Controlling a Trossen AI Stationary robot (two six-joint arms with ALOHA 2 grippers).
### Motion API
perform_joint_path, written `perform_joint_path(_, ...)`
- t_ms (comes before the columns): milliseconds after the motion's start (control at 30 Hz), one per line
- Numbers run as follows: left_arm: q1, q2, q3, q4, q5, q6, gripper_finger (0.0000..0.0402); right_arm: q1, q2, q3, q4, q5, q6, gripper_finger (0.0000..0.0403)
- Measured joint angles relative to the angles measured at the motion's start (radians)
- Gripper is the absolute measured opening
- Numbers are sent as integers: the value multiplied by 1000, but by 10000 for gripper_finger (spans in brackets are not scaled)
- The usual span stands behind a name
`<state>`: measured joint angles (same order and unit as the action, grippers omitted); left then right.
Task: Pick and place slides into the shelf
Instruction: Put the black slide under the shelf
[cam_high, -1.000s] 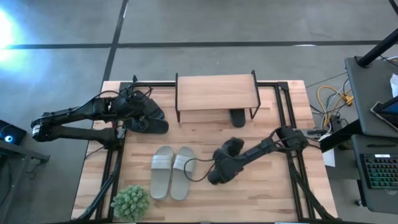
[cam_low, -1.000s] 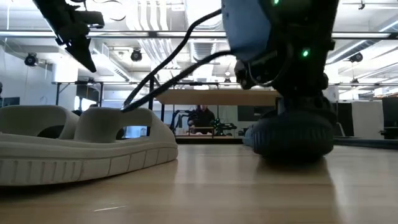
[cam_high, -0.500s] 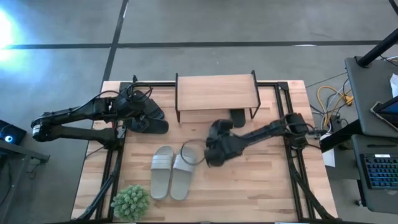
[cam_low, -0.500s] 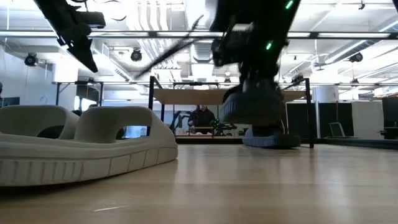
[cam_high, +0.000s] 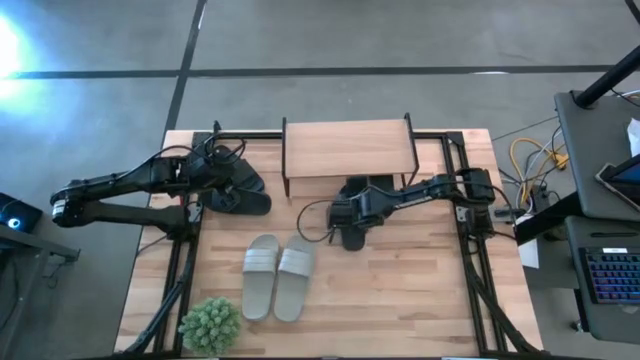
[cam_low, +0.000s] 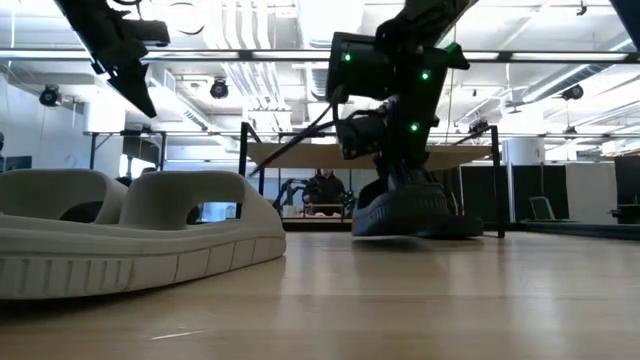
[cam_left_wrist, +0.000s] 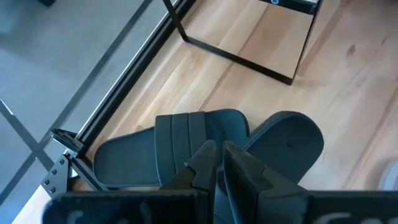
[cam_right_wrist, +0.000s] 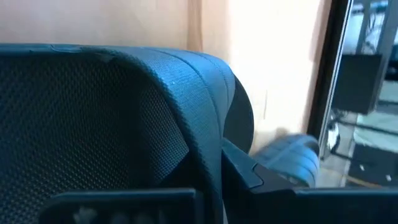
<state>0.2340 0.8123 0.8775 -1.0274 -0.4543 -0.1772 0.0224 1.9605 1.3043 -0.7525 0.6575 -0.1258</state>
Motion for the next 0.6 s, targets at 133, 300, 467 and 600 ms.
perform_joint_path(133,0,13,3,0,-2,0,15,-26,1,-12,4,-13,-14,15)
perform_joint_path(300,0,31,5,0,-6,0,15,-40,1,-33,6,-6,-9,40)
perform_joint_path(467,0,46,5,0,-7,0,15,-40,0,-39,0,-3,2,87)
perform_joint_path(600,0,58,11,3,-8,0,15,-34,-10,-26,-11,-3,50,120)
